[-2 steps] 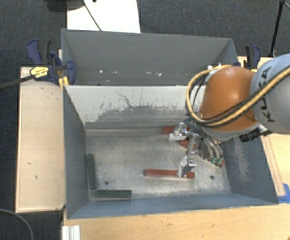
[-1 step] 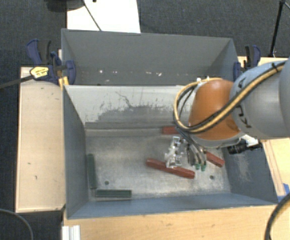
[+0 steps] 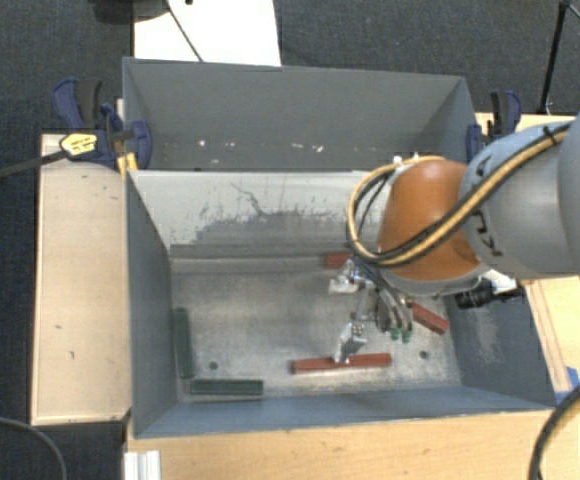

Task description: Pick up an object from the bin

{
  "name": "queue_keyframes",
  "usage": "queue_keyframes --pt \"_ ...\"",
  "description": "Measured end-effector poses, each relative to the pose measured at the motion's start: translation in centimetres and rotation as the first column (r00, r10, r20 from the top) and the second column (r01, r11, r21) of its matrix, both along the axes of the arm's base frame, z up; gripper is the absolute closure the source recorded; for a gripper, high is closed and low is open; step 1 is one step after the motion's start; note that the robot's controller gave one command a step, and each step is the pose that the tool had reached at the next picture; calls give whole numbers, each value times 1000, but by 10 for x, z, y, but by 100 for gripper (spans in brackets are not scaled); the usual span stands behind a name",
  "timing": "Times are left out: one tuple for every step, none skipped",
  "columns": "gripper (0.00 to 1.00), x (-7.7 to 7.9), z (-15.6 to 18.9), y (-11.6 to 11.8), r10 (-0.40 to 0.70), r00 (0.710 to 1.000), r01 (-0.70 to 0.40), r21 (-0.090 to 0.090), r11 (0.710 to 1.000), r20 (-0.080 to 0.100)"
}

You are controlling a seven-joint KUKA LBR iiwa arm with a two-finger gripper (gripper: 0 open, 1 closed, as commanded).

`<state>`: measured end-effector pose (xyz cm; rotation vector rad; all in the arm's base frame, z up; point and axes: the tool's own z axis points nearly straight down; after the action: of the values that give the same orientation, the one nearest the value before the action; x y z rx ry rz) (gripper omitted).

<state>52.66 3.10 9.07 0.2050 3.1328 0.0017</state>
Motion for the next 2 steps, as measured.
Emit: queue_keyframes --pt "0 0 0 0 0 1000 0 0 1000 0" --pt "0 -29 -3 -5 -19 1000 19 0 1000 3"
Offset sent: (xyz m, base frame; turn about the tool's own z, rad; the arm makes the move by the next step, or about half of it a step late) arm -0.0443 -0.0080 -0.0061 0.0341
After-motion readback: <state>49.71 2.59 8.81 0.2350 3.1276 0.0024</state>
